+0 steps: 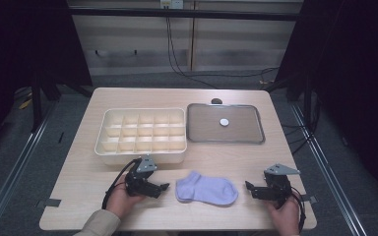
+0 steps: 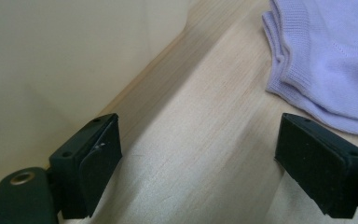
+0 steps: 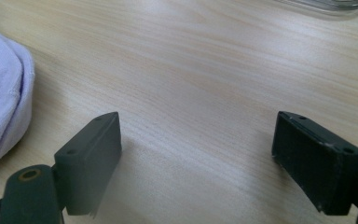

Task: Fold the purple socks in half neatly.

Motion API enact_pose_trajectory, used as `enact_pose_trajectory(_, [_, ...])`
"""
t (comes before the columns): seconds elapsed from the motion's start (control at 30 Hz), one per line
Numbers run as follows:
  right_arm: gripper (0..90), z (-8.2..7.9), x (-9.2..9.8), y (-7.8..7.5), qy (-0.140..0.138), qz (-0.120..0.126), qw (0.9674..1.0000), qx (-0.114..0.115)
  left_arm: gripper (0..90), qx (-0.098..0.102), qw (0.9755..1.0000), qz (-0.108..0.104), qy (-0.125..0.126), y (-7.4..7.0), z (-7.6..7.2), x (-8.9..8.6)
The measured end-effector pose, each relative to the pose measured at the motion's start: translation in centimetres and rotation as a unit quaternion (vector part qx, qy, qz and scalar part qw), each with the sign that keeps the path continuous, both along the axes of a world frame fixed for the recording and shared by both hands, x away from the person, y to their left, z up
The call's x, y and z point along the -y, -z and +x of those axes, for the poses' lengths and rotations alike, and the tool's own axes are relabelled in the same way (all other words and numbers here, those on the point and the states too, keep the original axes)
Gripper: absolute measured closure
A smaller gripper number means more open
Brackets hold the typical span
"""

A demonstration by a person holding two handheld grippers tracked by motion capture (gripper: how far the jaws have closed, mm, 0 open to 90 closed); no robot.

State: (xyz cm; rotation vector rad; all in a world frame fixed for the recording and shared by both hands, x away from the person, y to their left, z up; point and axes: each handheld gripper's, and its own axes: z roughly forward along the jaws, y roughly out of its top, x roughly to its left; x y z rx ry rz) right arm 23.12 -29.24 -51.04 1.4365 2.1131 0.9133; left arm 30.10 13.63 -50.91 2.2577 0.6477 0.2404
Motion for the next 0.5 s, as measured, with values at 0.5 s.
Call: enact_pose_trajectory(0.5, [17.2, -0.18, -0.11, -0.02, 0.003, 0.001, 1.0, 0.001, 7.2, -0.005, 0.9999, 0.008, 0.008, 0.07, -0.07, 0.39])
